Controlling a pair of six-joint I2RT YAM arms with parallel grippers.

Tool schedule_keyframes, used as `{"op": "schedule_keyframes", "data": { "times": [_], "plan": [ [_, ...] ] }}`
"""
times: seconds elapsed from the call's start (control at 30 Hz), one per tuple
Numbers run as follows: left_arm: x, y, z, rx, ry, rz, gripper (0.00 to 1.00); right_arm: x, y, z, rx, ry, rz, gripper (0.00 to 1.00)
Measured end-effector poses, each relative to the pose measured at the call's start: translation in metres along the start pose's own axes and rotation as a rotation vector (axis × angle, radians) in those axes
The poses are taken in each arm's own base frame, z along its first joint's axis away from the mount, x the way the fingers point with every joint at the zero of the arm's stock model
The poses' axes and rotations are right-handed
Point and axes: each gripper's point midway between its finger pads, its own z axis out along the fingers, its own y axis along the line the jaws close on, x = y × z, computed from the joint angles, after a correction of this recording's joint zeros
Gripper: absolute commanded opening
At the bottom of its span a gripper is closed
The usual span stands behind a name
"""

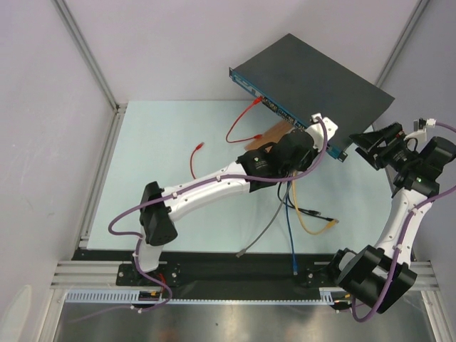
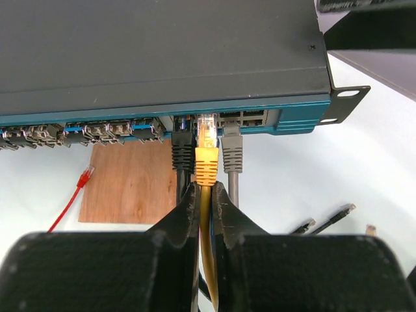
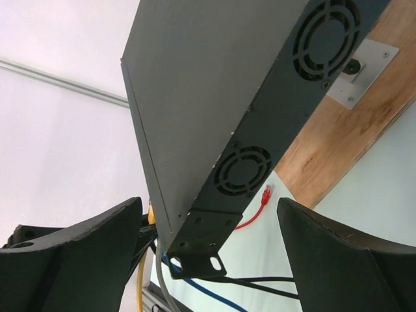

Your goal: Insert the plug into the switch port

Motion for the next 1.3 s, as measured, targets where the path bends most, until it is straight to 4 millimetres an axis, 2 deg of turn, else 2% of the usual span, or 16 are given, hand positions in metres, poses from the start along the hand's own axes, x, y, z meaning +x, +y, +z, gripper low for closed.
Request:
{"op": "schedule_keyframes", "data": {
  "times": [0.5,1.3],
  "plan": [
    [-0.0053,0.0003,-0.0043,0.014,0.016,-0.054,0.00,0.0015,-0.0026,0.0061,0.008,-0.005,-0.016,0.92],
    [0.0031,-0.0011,-0.0011,0.018,0.029,-0.081,0.00,0.0039,-0.0066,0.0073,0.010,-0.004,-0.011,0.90]
  ]
}}
